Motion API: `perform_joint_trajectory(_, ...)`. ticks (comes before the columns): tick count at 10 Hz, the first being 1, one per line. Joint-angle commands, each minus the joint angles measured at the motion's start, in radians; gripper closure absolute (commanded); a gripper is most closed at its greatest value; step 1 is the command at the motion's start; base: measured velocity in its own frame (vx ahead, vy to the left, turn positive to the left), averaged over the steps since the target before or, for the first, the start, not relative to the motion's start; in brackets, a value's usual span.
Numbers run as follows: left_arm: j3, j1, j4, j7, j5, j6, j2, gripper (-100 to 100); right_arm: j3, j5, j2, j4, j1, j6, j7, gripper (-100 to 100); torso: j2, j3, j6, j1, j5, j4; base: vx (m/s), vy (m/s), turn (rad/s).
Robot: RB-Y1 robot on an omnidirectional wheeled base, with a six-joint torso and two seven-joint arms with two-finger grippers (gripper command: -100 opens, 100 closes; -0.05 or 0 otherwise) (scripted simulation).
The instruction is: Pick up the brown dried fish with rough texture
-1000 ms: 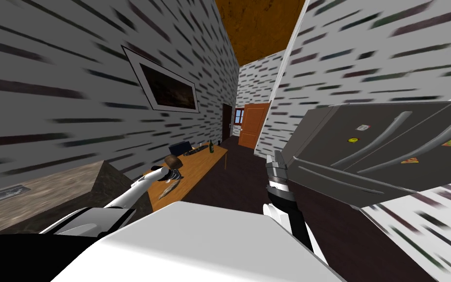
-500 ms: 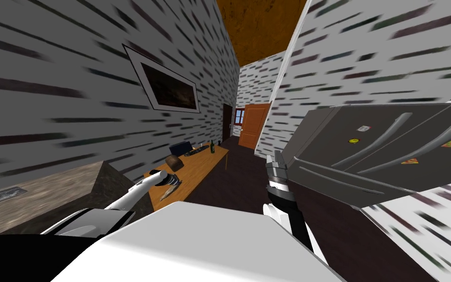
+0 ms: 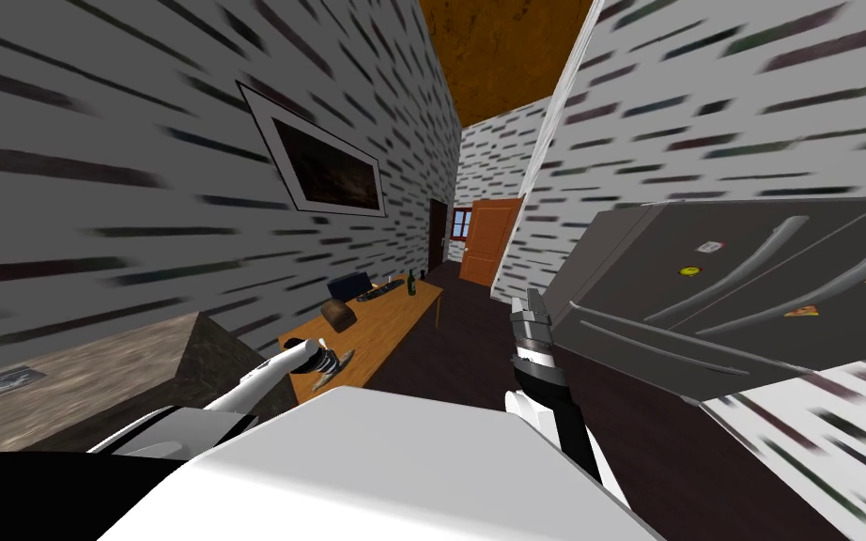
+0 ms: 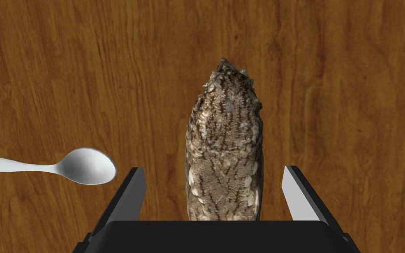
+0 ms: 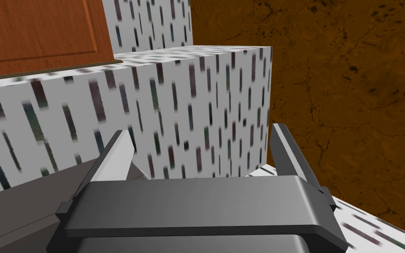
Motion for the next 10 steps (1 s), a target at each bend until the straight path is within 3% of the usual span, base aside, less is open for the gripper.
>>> perform_joint_trajectory(1, -0.01, 0.03, 0.018, -0.004, 0.003, 0.006, -0.012, -100, 0.0, 0.0, 0.0, 0.0, 0.0, 0.0, 0.0, 0, 0.0, 0.0, 0.0, 0.0, 0.0, 0.0, 0.005, 0.052, 0.008)
perform_joint_trajectory(2, -0.008, 0.014, 0.005, 0.008, -0.003, 0.006, -0.006, -100, 0.0, 0.0, 0.0, 0.0, 0.0, 0.0, 0.0, 0, 0.0, 0.0, 0.0, 0.0, 0.0, 0.0, 0.005, 0.03, 0.001)
perform_joint_trajectory(3, -0.009, 0.015, 0.006, 0.009, -0.004, 0.007, -0.007, 0, 0.0, 0.0, 0.0, 0.0, 0.0, 0.0, 0.0, 0, 0.0, 0.0, 0.0, -0.002, -0.001, 0.0, 0.0, 0.005, -0.001)
perform_joint_trajectory(4, 0.006, 0.031, 0.026, -0.002, 0.02, -0.006, -0.005, -100, 0.0, 0.0, 0.0, 0.0, 0.0, 0.0, 0.0, 0, 0.0, 0.0, 0.0, -0.003, -0.001, 0.0, -0.022, 0.001, -0.219)
perform_joint_trajectory(6, 0.021, 0.047, 0.047, -0.013, 0.043, -0.02, -0.002, -100, 0.0, 0.0, 0.0, 0.0, 0.0, 0.0, 0.0, 0, 0.003, 0.002, 0.001, -0.003, -0.001, 0.001, -0.049, 0.017, -0.263)
perform_joint_trajectory(10, 0.081, 0.112, 0.129, -0.058, 0.136, -0.073, 0.009, -100, 0.0, 0.0, 0.0, 0.0, 0.0, 0.0, 0.0, 0, 0.005, 0.003, 0.001, -0.003, -0.001, 0.001, -0.058, 0.012, -0.329)
